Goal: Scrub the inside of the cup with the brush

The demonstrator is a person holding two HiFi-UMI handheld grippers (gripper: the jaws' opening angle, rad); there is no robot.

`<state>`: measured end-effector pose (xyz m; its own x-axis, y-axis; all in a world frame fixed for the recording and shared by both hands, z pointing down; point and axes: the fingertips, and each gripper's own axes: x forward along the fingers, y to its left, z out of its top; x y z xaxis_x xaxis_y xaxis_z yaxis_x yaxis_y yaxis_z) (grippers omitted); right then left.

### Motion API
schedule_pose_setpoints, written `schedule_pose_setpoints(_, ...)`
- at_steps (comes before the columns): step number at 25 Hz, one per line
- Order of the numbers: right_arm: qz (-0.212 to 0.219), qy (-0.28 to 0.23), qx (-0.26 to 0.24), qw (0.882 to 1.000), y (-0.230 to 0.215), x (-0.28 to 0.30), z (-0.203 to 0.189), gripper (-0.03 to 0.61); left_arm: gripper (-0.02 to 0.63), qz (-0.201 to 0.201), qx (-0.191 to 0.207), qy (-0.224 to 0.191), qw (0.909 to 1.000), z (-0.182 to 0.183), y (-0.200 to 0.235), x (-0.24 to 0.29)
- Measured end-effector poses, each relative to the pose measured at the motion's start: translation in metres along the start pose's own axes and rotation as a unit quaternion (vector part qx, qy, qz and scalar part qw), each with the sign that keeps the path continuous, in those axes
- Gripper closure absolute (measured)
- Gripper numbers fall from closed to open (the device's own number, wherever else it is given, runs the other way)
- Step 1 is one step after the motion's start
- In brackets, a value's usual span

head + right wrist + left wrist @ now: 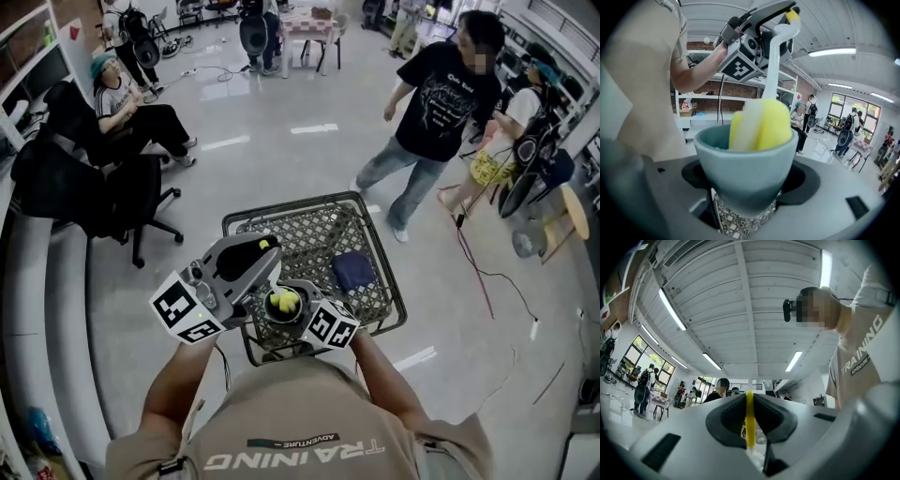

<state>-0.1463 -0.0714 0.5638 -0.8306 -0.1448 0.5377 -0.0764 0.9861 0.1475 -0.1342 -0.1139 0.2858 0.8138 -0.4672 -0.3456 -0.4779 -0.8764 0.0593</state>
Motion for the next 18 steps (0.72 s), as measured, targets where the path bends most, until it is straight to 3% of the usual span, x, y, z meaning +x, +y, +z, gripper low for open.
schedule_pose_setpoints(7,-0.003,0.010,0.022,1.000,-0.006,-0.008,-0.001,0.183,0.563,-0.018,-0.008,-0.020,0.9996,0.024,-0.005,-0.001)
schedule_pose_setpoints(11,-0.006,0.008,0.020,1.000,-0.009,-0.008,0.005,0.183,0.563,-0.039,-0.010,0.000,0.9992,0.008,-0.023,0.001)
schedule_pose_setpoints(15,-0.020,-0.017,0.044,0.999,-0.022,-0.005,0.028,0.183,0.563,-0.035,0.003,0.024,0.9991,-0.014,-0.035,0.002)
schedule_pose_setpoints(18,-0.031,-0.005,0.043,0.999,-0.027,0.002,0.033,0.183,0.563,-0.032,0.023,0.036,0.9986,-0.022,-0.045,0.003)
